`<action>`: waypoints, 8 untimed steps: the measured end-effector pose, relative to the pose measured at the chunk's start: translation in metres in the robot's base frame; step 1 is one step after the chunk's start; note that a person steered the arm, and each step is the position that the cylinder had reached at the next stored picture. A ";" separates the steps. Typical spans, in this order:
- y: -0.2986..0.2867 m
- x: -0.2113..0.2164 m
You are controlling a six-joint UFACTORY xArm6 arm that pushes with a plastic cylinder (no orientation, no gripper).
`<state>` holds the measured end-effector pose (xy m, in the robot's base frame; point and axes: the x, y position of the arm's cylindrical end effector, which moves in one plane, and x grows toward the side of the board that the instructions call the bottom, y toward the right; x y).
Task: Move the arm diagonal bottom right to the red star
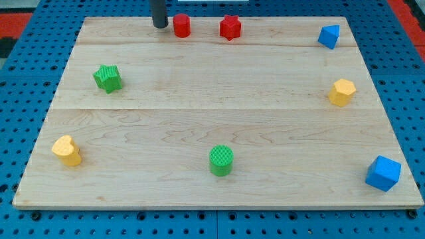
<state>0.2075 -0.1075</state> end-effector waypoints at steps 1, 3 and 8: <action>0.036 -0.003; 0.050 0.000; 0.062 0.105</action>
<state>0.3125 -0.0454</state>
